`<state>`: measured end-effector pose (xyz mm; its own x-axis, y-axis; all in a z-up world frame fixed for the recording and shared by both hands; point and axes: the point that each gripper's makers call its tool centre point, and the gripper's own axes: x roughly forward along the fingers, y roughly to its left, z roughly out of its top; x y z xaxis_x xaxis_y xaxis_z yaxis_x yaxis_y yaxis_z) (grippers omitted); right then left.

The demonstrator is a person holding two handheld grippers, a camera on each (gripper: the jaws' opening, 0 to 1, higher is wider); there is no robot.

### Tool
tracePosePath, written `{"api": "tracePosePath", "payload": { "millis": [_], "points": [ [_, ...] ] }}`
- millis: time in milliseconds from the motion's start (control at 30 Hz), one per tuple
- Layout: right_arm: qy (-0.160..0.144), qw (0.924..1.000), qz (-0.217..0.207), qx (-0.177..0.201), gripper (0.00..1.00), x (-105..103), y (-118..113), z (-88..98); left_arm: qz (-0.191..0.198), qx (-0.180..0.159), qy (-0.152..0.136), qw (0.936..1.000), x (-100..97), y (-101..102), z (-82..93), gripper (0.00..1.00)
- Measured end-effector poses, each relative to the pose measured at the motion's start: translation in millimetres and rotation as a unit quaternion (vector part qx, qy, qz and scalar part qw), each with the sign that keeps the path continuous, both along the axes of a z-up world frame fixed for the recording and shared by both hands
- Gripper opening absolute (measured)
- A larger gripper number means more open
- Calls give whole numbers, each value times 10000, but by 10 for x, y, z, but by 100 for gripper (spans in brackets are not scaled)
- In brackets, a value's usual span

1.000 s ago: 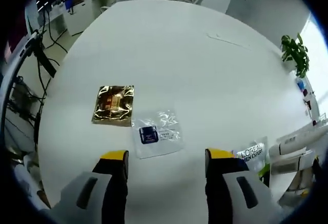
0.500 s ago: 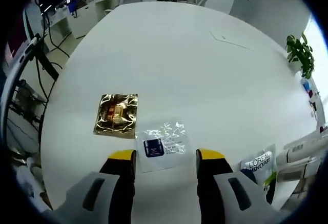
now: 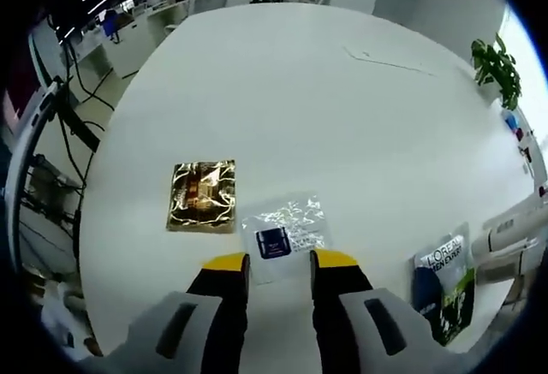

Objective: Arrange the skincare products in the storage area until every visible bottle or jar stands upright without overlapping.

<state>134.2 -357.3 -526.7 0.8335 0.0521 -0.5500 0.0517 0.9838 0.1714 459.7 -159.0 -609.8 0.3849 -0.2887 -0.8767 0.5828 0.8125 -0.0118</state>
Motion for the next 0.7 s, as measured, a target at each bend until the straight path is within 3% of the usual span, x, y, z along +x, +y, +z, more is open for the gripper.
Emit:
{"api": "tracePosePath", "payload": {
  "millis": [100, 233, 500, 700],
  "points": [
    [8, 10000, -6, -1, 83, -4, 0, -1, 278, -84, 121, 9995, -42, 12, -13, 31],
    [14, 10000, 1, 2, 83, -5, 1, -4, 418, -92, 169, 9989, -123, -30, -11, 52],
    [45, 10000, 0, 3, 82, -7, -13, -21, 707, -212, 268, 9969, -109, -147, -18, 57],
    [59, 9999, -67, 55, 82, -16, -37, -32, 728, -3, 228, 9971, -134, -176, -34, 59]
  ]
}}
